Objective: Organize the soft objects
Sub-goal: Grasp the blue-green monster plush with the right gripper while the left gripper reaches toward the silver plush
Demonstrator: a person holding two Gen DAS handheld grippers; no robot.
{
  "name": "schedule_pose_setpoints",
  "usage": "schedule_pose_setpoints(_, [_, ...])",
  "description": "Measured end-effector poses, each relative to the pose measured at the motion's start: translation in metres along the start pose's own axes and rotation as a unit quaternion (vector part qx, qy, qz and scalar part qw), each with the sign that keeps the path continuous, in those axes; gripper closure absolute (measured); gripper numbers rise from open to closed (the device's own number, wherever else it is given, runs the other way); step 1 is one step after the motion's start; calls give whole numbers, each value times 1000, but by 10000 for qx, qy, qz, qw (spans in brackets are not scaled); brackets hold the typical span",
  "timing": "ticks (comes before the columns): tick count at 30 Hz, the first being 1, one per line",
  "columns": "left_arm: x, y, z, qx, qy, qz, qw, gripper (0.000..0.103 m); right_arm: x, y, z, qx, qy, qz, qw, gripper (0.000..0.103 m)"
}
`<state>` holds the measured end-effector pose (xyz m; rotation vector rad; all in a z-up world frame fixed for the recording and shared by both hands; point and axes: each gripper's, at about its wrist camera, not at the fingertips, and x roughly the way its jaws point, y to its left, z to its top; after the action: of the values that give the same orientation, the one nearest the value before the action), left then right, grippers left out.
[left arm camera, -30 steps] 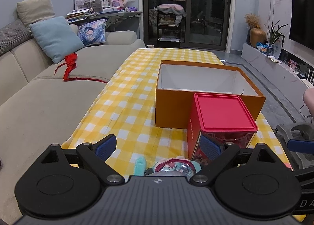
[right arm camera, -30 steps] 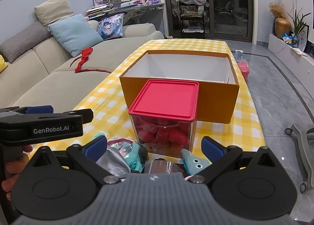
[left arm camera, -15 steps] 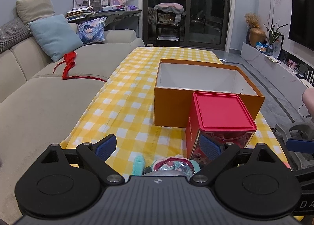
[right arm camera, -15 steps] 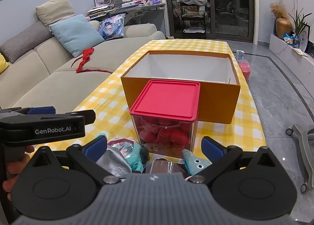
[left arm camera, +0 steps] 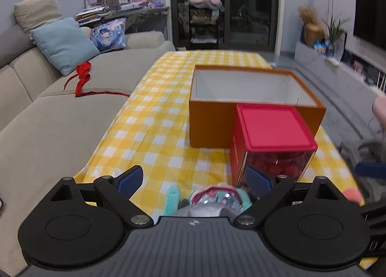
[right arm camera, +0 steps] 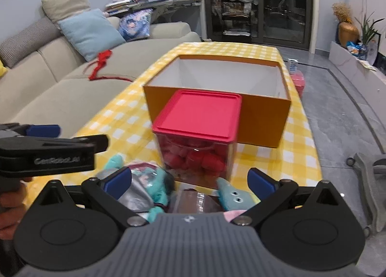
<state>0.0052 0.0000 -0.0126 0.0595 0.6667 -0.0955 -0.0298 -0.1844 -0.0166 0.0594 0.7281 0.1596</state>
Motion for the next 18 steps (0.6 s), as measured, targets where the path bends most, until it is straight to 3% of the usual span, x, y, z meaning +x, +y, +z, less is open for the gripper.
schedule_pose_setpoints(9, [8,-11,-8,667,446,-44,9968,0,17,-15,-8,10,413,-154,9990,3])
schedule_pose_setpoints(13, [17,-16,-16,854,884,-231,9921,0,31,-22,-14,-223,707,-172,9971,3])
schedule_pose_setpoints(18, [31,-15,-24,947,1352,-518,9849,0,53,-57,-11,-3,894,-60,9960,3])
